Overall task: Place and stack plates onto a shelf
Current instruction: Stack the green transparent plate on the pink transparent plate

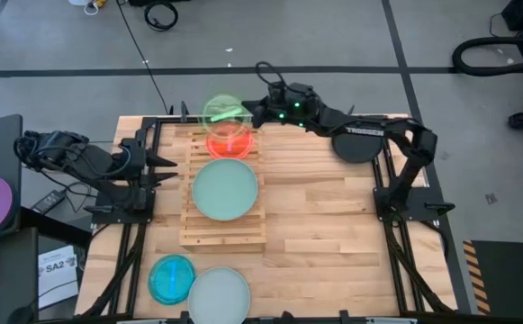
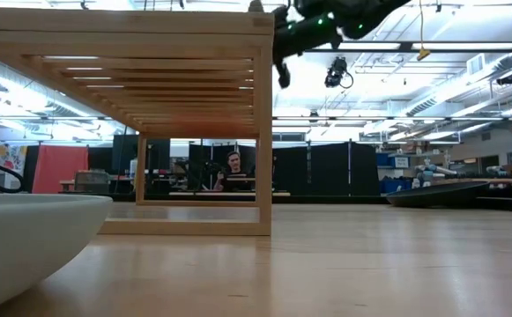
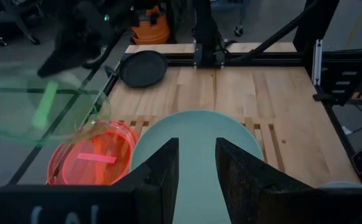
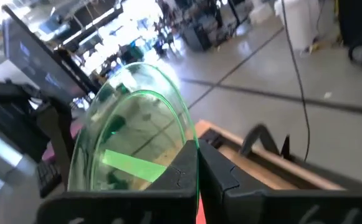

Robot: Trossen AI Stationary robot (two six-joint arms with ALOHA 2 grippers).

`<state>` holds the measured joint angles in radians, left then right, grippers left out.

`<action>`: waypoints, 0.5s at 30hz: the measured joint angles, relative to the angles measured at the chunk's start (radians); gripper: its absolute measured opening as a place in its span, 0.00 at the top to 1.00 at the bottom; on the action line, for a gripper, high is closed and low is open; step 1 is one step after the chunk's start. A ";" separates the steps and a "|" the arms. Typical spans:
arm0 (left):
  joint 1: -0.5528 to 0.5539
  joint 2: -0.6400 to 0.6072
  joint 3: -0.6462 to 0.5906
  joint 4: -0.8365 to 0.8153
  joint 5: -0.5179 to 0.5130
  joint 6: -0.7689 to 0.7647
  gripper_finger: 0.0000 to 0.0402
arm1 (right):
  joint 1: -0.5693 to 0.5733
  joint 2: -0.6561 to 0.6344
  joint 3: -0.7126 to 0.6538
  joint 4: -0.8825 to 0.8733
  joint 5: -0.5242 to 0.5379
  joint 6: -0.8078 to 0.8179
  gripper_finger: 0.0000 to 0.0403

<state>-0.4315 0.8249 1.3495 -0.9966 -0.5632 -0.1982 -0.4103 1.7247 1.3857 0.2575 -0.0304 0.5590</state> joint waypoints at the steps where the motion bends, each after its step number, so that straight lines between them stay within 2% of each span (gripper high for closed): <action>1: 0.000 0.000 0.000 -0.003 0.000 0.000 0.72 | 0.000 0.013 0.000 0.002 -0.010 0.009 0.99; 5: 0.001 -0.001 0.000 -0.010 0.000 0.000 0.72 | 0.000 0.055 0.000 -0.005 -0.050 0.026 0.99; 15: 0.001 -0.001 0.000 -0.016 0.000 0.000 0.72 | 0.000 0.062 0.000 -0.094 -0.057 0.007 0.99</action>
<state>-0.4308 0.8238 1.3495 -1.0123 -0.5632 -0.1986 -0.4103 1.7866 1.3861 0.1630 -0.0872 0.5664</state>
